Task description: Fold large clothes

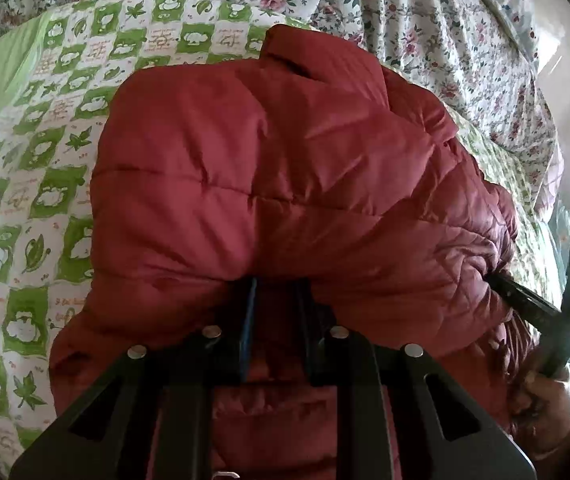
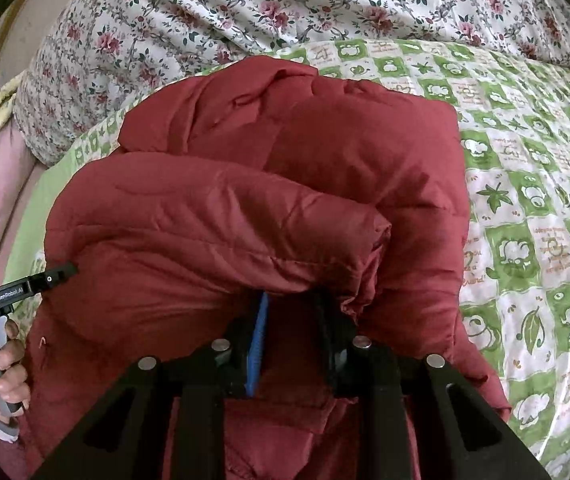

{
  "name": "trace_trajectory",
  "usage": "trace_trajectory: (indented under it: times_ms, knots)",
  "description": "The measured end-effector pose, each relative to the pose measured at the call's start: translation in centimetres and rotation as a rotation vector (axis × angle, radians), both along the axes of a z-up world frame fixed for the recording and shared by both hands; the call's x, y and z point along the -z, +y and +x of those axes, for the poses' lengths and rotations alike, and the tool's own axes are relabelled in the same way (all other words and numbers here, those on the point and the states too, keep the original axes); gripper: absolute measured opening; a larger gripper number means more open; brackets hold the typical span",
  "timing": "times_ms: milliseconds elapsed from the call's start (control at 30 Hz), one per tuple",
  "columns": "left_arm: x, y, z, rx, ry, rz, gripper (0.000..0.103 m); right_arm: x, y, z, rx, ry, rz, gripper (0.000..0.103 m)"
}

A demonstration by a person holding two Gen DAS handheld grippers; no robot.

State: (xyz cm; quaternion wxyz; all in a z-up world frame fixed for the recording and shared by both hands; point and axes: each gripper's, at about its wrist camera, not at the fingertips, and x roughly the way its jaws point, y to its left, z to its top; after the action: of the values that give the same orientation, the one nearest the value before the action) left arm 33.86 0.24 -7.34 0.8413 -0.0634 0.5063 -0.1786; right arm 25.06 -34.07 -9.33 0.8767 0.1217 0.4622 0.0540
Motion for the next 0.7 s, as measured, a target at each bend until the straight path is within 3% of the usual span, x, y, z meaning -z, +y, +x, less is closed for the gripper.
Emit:
trace_trajectory:
  times_ms: [200, 267, 333, 700]
  knots:
    - [-1.8, -0.3, -1.2, -0.008, -0.026, 0.061, 0.018, -1.5, 0.0, -0.6, 0.016, 0.008, 0.008, 0.027]
    - [-2.6, 0.1, -2.1, -0.019, -0.049, 0.066, 0.018, -2.5, 0.3, -1.5, 0.022, 0.001, -0.007, 0.032]
    - [-3.2, 0.5, -3.1, -0.022, -0.066, 0.071, 0.018, -3.5, 0.6, -2.5, 0.013, -0.013, -0.017, 0.044]
    - [-4.3, 4.3, -10.4, -0.014, -0.064, 0.056, 0.021, -6.3, 0.0, -9.4, -0.006, -0.042, 0.021, 0.05]
